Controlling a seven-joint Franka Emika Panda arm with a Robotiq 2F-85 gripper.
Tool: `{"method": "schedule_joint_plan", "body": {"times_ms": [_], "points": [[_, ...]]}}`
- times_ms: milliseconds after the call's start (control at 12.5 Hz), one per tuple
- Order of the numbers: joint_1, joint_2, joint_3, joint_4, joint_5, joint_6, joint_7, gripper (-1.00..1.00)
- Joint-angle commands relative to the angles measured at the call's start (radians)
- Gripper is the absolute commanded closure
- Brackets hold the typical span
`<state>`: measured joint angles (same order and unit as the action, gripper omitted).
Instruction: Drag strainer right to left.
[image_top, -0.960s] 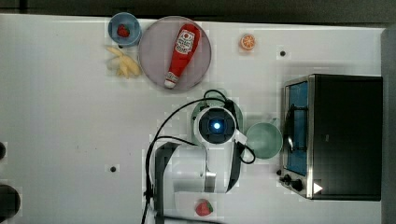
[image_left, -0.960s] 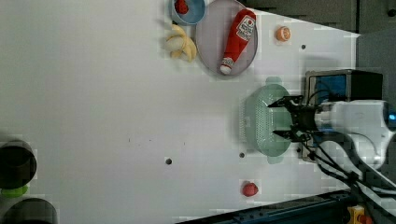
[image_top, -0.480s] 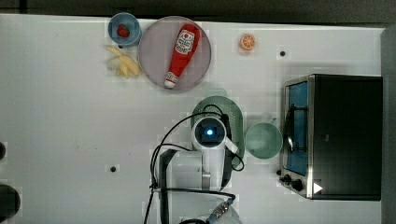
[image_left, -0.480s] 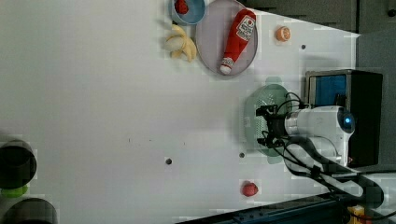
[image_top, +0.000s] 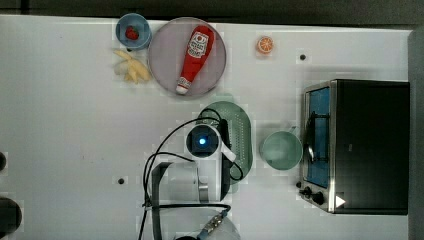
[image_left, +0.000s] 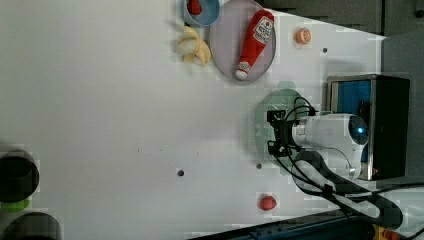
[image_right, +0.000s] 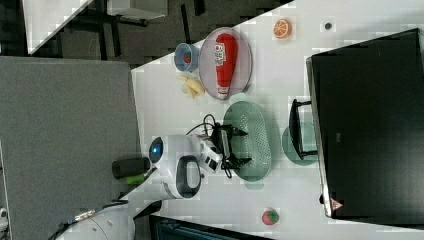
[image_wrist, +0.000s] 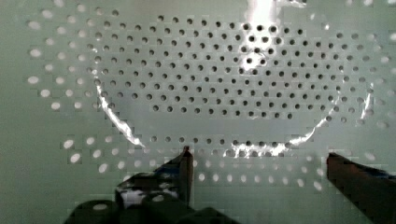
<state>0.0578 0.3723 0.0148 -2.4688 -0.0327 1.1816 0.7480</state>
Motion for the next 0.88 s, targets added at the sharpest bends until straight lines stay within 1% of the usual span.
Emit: {"method": "schedule_joint_plan", "body": {"times_ms": [80,640,880], "points": [[0.068,-0.019,0.028,0.032,0.009,0.005,0.097,-1.00],[0.205,0.003,0.069,0.051,0.009,-0.001,0.317,-1.00],[0.252,0.030,0.072,0.091,0.009,-0.005,0.396,-1.00]]}}
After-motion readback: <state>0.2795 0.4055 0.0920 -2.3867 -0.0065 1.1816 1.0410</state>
